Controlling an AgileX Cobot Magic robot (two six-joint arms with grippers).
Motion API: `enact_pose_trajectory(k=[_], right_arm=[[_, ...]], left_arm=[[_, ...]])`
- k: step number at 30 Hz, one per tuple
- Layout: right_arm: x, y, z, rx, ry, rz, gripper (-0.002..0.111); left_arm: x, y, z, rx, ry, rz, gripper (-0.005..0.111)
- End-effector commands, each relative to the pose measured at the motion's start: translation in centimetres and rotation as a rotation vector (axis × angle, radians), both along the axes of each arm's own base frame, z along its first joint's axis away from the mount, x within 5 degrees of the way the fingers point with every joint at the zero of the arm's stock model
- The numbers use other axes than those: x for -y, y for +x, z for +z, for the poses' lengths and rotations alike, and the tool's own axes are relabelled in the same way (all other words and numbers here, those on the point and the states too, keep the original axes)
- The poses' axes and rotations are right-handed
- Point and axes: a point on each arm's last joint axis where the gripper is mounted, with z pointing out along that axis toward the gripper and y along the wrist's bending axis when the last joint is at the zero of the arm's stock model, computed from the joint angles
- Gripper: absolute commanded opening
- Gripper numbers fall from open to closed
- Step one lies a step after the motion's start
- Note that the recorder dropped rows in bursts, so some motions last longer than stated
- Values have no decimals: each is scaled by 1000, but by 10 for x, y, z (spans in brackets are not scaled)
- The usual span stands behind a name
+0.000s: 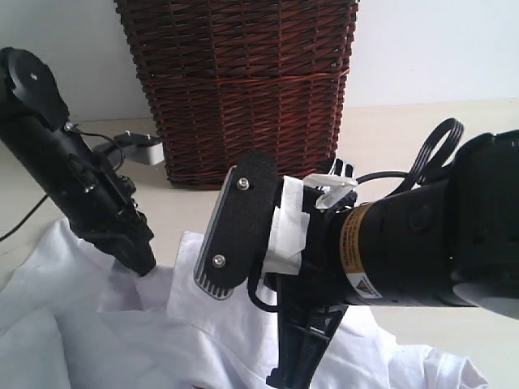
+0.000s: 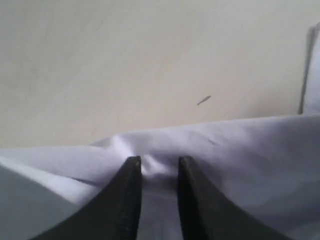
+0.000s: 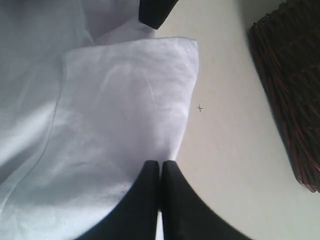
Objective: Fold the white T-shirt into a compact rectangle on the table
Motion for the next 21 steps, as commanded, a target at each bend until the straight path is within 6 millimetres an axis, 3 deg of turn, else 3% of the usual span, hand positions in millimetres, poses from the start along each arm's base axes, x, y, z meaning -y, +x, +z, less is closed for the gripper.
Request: enact_pose_trajectory(k=[1,4,8,12,15,17,18,19,21], right_arm=[[1,1,3,19,4,8,0],[1,1,3,19,4,8,0],[5,-1,12,42,28,11,0],[8,0,11,39,0,-9,0],[10,6,4,37,-29,-85,0],[13,16,-1,45,-41,-150,0],[16,26,-7,36,-40,-228,0],[20,33,-12,18,-31,-288,0],[20,37,-13,9,2,-306,0]], left_arm=[[1,2,-28,-84,20,-8,19],[-4,3,-45,-121,87,-5,19],[-4,9,-40,-108,110,5,19],[-2,12,6,-30,73,12,19],[-12,8,46,78,35,104,17],[-17,-1,67,90,14,156,14],[-22,-21,74,36,7,155,7],[-21,-43,59,-39,17,135,0],[-11,-62,21,-38,50,116,0]])
